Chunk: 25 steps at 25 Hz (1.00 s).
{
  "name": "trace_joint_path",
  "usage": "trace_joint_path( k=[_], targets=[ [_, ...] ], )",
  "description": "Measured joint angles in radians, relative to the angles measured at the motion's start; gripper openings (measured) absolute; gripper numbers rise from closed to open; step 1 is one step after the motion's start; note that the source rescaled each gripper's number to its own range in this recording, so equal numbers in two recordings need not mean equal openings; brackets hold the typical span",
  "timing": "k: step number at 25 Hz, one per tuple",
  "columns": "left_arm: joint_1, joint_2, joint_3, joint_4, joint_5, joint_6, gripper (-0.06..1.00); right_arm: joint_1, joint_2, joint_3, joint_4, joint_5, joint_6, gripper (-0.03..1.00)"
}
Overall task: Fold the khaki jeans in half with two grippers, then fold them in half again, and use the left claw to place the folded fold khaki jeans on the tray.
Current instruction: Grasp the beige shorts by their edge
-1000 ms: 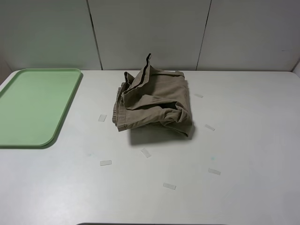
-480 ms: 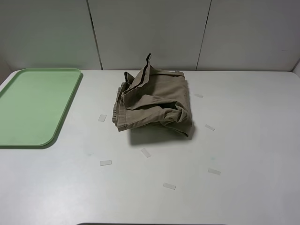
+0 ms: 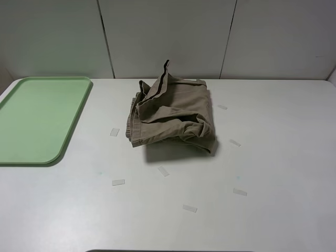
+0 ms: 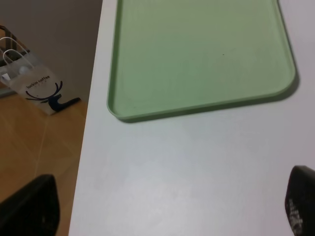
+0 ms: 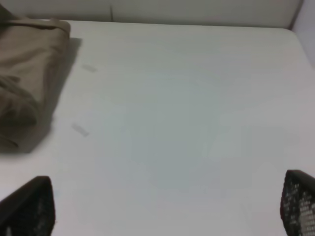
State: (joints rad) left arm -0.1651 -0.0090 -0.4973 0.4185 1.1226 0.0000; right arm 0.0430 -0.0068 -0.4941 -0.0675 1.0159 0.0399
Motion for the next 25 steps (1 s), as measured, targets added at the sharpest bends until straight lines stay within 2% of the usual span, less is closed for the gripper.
trace_joint_path(
  k=[25],
  targets=[
    [0.000,0.000,0.000,0.000,0.000,0.000,0.91,0.000,0.000,0.000,-0.004,0.001,0.004,1.00]
  ],
)
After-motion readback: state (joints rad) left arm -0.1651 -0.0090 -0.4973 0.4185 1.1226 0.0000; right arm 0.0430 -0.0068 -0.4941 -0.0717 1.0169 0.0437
